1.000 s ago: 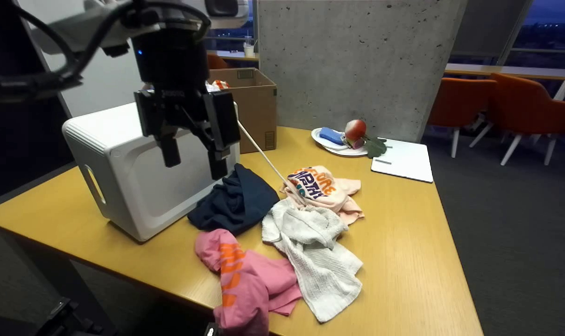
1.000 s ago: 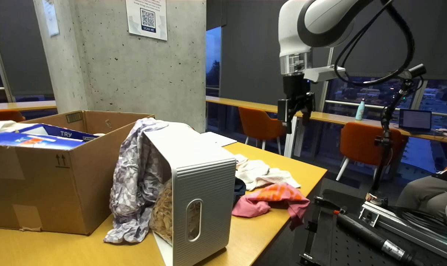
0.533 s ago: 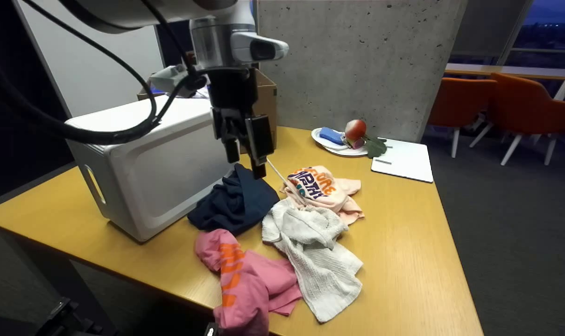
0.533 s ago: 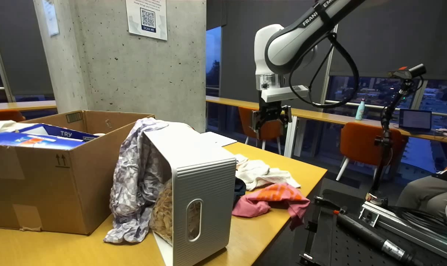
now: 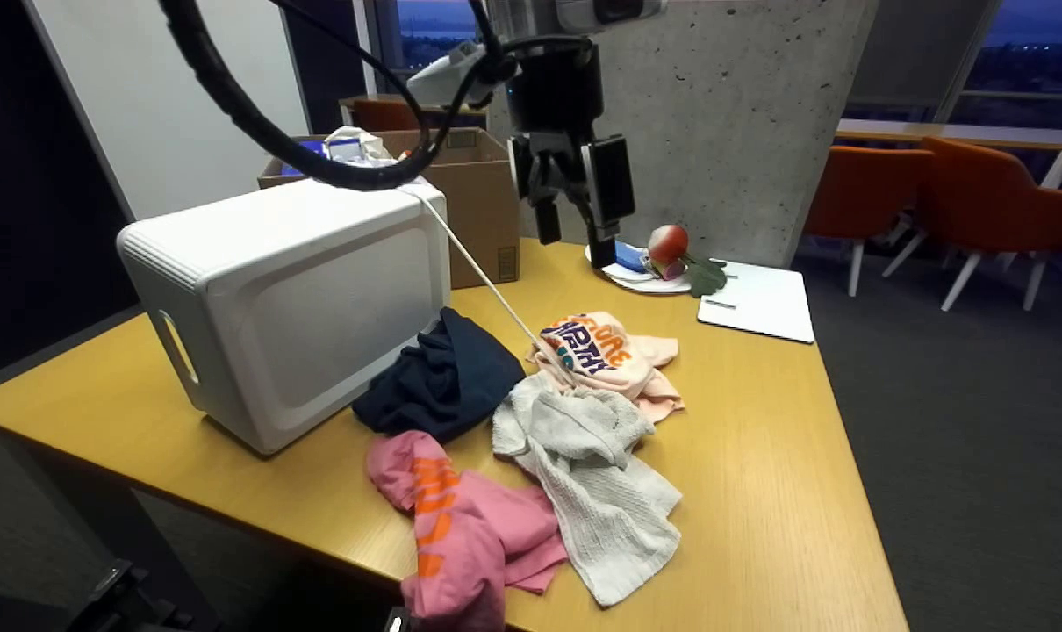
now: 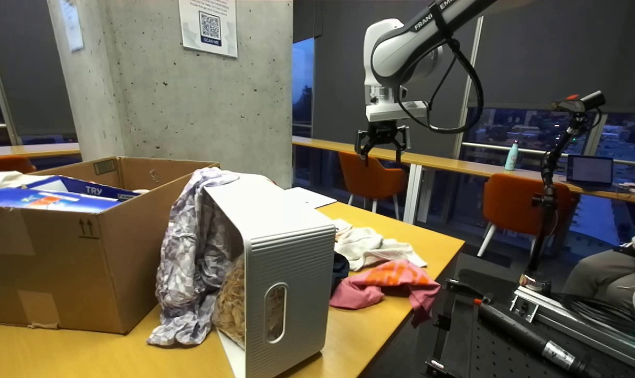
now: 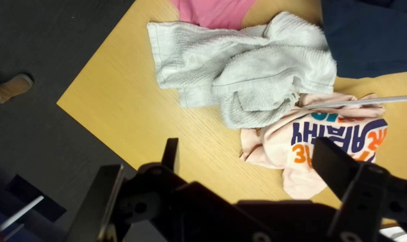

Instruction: Move the lace on the box to the left of the table

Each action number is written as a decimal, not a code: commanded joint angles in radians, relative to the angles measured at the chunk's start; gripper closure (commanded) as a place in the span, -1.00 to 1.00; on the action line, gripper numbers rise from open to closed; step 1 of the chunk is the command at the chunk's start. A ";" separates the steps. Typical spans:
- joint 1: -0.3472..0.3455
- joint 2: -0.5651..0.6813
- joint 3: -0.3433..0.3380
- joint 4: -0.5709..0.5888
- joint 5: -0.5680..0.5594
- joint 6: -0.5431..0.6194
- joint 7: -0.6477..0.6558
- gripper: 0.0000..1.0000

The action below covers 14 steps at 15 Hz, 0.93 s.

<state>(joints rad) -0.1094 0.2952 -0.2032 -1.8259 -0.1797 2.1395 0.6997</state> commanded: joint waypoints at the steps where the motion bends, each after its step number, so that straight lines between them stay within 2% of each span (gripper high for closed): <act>1: 0.007 0.123 -0.036 0.125 -0.029 0.000 0.083 -1.00; 5: 0.030 0.265 -0.069 0.261 -0.028 0.039 0.288 -1.00; 9: 0.082 0.346 -0.106 0.373 -0.066 0.093 0.505 -1.00; 14: 0.168 0.370 -0.122 0.398 -0.131 0.114 0.748 -1.00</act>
<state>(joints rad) 0.0148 0.6364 -0.3068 -1.4521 -0.2715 2.2405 1.3329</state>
